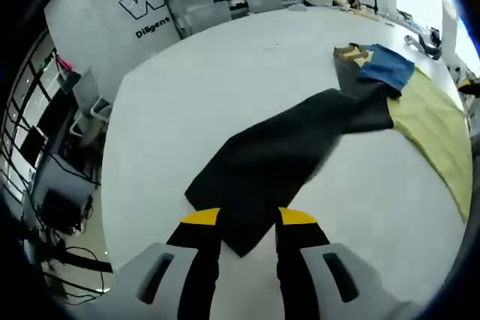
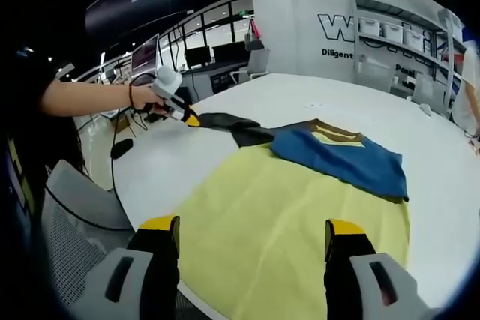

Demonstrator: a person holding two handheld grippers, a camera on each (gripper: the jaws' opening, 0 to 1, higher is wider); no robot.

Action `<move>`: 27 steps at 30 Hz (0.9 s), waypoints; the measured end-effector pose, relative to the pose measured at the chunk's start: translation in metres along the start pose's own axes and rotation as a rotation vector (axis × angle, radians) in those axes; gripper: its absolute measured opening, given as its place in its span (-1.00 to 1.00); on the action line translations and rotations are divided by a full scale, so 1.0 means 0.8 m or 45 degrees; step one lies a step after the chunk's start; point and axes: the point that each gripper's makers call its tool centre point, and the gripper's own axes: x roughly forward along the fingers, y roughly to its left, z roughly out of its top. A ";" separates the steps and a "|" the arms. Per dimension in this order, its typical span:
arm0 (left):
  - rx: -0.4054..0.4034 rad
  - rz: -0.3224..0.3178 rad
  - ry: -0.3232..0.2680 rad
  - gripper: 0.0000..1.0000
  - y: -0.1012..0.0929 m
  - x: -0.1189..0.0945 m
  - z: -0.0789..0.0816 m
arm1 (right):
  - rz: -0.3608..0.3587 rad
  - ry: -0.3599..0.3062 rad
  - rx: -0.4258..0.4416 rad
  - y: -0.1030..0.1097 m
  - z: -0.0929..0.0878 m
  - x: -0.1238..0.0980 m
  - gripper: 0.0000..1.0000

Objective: Fold the garment on the visible template until the final outline fits inside the template.

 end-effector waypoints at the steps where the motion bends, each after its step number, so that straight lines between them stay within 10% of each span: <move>1: -0.006 -0.003 0.003 -0.47 0.001 0.002 -0.001 | 0.001 0.002 0.002 0.001 0.000 0.000 0.54; 12: -0.183 -0.105 -0.015 -0.74 -0.020 0.003 -0.005 | -0.004 0.016 0.007 -0.001 -0.004 -0.001 0.54; 27: -0.166 -0.103 -0.042 -0.88 -0.022 0.004 -0.003 | -0.019 0.027 0.020 -0.003 -0.008 -0.002 0.52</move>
